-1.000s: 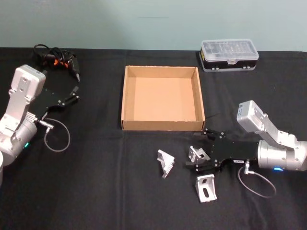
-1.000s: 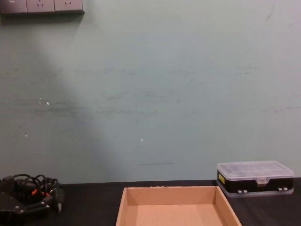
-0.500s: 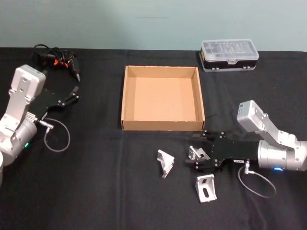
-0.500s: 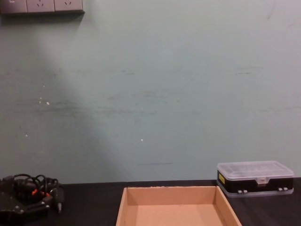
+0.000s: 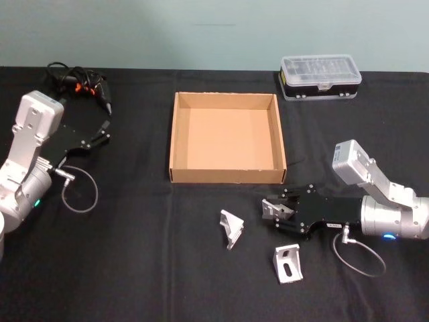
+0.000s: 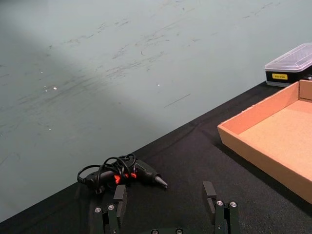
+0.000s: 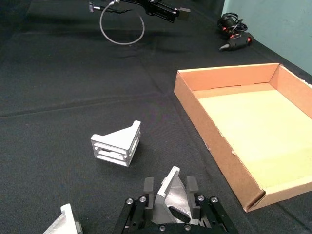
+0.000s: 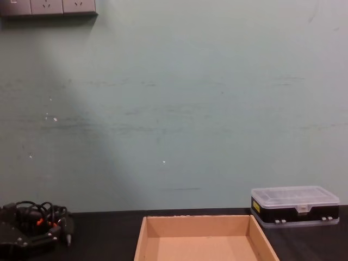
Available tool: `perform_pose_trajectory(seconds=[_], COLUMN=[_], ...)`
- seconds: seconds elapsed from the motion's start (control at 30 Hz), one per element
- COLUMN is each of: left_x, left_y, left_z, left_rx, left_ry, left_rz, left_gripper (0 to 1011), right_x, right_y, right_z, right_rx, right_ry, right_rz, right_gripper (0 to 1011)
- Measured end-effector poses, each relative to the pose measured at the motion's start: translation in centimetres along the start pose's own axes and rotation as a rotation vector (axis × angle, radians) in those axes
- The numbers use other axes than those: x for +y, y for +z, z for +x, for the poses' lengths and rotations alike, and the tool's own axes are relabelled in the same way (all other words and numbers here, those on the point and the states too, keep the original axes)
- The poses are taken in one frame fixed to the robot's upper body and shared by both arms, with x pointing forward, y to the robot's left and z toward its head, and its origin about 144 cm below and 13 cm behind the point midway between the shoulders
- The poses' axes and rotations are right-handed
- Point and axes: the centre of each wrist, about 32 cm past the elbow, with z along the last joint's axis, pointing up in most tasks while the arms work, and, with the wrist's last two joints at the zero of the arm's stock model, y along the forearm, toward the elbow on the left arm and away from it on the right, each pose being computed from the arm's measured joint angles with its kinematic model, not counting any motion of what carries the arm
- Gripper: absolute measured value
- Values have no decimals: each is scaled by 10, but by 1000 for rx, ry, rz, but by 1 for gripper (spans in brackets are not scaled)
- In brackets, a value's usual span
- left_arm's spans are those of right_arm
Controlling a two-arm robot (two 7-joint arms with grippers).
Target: Use one hand to pick up the angle iron from the table and place it into the box.
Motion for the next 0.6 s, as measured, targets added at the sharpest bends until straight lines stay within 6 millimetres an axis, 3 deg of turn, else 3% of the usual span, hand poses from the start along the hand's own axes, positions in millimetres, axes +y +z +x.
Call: perform_pose_trajectory(seconds=[0.43,0.6], left_x=[0,0], left_y=[0,0], left_z=[0,0], left_rx=[0,0], left_ry=[0,0], left_rz=[0,0], left_gripper=[1011,1011], right_x=[0,0], right_y=[0,0], right_z=[0,0], right_rx=[1,1], right_ry=[1,2], right_rz=[0,0], right_gripper=[315,161])
